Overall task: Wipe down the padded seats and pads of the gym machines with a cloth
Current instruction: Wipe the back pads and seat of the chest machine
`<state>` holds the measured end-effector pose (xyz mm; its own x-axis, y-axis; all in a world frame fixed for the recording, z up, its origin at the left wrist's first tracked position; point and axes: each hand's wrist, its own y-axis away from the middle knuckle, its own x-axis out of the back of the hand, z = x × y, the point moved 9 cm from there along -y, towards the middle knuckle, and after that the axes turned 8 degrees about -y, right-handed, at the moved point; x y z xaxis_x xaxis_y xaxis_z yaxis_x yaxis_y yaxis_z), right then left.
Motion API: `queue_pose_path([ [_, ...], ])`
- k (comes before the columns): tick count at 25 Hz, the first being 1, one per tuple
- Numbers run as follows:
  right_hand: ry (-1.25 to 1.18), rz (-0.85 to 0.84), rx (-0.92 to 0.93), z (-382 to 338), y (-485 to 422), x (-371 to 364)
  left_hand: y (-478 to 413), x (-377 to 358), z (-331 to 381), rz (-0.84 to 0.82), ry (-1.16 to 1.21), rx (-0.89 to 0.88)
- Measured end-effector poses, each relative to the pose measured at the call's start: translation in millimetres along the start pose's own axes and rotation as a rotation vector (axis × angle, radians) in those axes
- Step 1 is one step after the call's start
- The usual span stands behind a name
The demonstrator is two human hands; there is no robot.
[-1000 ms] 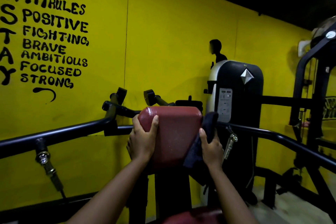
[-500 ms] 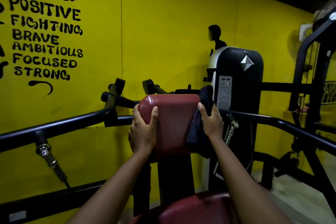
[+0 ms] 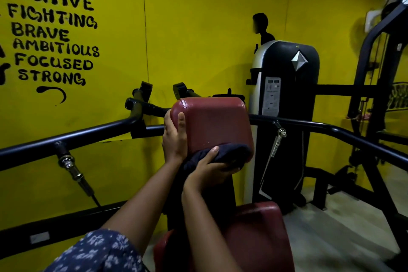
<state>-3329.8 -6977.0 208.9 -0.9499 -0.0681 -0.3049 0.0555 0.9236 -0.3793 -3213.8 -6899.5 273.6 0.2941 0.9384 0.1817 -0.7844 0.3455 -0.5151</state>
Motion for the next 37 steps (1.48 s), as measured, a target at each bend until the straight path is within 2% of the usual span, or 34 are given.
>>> queue_pose_path([
  [3,0.186,-0.004,0.073,-6.7,24.1,-6.8,-16.1,-30.4,-52.3,-0.217,0.124,0.093],
  [5,0.294,0.098,0.117,-12.1,25.7,4.4,-2.2,-11.9,-26.0,-0.179,0.202,0.078],
  [8,0.391,0.155,0.222,-11.5,-0.9,23.6,20.5,11.1,12.3,-0.129,0.269,0.064],
  [12,0.538,0.147,0.392,-39.8,-33.9,17.6,14.9,6.2,-5.4,-0.025,0.228,0.029],
  [13,0.574,0.116,0.474,-49.6,-25.9,9.3,8.5,4.6,-15.4,0.004,0.235,0.03],
  [17,0.681,-0.18,0.88,-51.7,13.4,-14.2,-5.3,-4.7,-49.4,-0.001,0.252,0.184],
  [19,0.713,-0.218,1.036,-58.8,-7.0,-12.8,-0.1,-0.6,-40.5,0.03,0.227,0.219],
  [21,0.733,-0.182,1.009,-76.0,-44.8,-14.6,5.0,6.0,-27.5,0.104,0.169,0.189],
  [24,0.663,-0.122,0.755,-100.3,-84.4,-27.4,6.7,10.3,-19.3,0.184,0.105,0.156],
  [25,0.656,-0.097,0.746,-106.2,-78.1,-33.8,6.5,10.1,-21.8,0.193,0.098,0.168],
  [27,0.678,-0.096,0.866,-107.1,-43.4,-45.7,6.5,12.1,-29.1,0.209,0.09,0.234],
  [30,0.675,-0.214,1.065,-89.8,3.8,-44.5,8.9,10.6,-37.2,0.163,0.059,0.263],
  [33,0.66,-0.286,1.192,-87.6,-1.5,-39.5,11.4,10.5,-39.8,0.156,0.03,0.247],
  [35,0.702,-0.291,1.212,-95.0,-25.3,-42.5,13.5,13.2,-34.5,0.191,0.065,0.223],
  [37,0.722,-0.248,1.074,-101.4,-63.6,-38.1,13.6,13.8,-30.4,0.218,0.087,0.186],
])
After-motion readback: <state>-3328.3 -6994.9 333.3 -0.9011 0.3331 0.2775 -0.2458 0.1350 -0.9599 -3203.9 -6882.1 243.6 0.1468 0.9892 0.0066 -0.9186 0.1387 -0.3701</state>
